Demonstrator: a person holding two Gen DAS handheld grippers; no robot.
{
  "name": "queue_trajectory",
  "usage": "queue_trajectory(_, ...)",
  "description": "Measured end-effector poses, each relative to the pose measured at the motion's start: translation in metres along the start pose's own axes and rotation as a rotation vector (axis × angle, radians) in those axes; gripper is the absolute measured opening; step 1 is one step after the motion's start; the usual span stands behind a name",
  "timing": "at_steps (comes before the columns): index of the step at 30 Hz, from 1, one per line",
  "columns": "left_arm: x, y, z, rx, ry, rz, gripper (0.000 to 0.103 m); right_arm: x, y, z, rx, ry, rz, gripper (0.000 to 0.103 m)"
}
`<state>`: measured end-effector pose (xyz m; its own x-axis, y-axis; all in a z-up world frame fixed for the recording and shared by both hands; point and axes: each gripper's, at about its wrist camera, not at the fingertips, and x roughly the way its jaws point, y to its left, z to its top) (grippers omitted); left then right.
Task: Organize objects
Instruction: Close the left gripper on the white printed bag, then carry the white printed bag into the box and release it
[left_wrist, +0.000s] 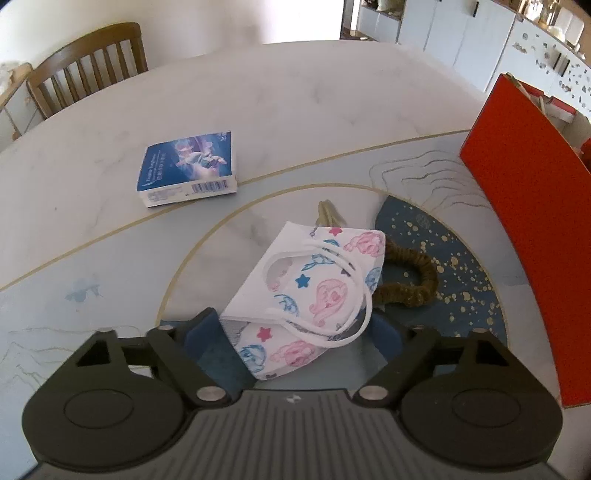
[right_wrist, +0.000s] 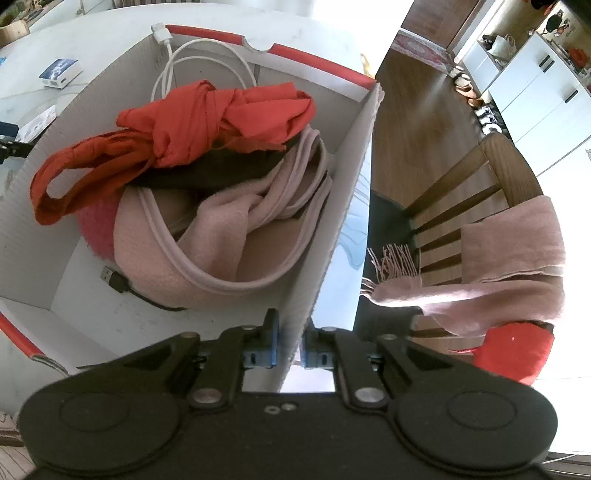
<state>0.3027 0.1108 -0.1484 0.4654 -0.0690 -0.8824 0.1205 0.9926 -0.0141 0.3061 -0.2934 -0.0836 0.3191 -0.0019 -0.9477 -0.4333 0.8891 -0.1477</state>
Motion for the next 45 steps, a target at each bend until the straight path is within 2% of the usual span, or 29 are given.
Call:
queue_trajectory(3, -0.005, 0.000, -0.002, -0.009, -0.011, -0.009, 0.066, 0.000, 0.000, 0.000, -0.001, -0.001, 0.001, 0.010)
queue_trajectory(5, -0.009, -0.002, -0.004, -0.008, -0.021, -0.025, 0.048, 0.000, 0.000, 0.000, 0.000, -0.001, 0.002, 0.010)
queue_trajectory(6, -0.011, -0.004, -0.005, -0.008, -0.025, -0.032, 0.042, 0.000, 0.000, 0.000, -0.001, -0.003, 0.002, 0.010)
queue_trajectory(8, -0.014, -0.007, -0.007, -0.011, -0.028, -0.048, 0.021, 0.001, 0.000, -0.001, -0.002, -0.004, 0.004, 0.010)
queue_trajectory(11, -0.017, -0.013, -0.011, -0.025, -0.034, -0.031, 0.012, 0.001, -0.001, -0.002, -0.004, -0.007, 0.006, 0.010)
queue_trajectory(16, -0.027, -0.015, -0.017, -0.082, -0.061, -0.005, 0.005, 0.001, 0.000, -0.004, -0.012, -0.011, 0.007, 0.010)
queue_trajectory(23, -0.055, -0.019, -0.016, -0.141, -0.104, -0.034, 0.003, 0.001, -0.001, -0.004, -0.021, -0.019, 0.015, 0.010)
queue_trajectory(31, -0.075, -0.039, -0.019, -0.180, -0.104, -0.108, 0.002, 0.001, -0.002, -0.005, -0.028, -0.026, 0.020, 0.009)
queue_trajectory(37, -0.087, -0.060, -0.016, -0.163, -0.119, -0.156, 0.002, 0.001, -0.002, -0.006, -0.032, -0.032, 0.024, 0.008)
queue_trajectory(45, -0.120, -0.082, 0.005, -0.137, -0.201, -0.228, 0.002, 0.001, -0.002, -0.008, -0.027, -0.043, 0.029, 0.008)
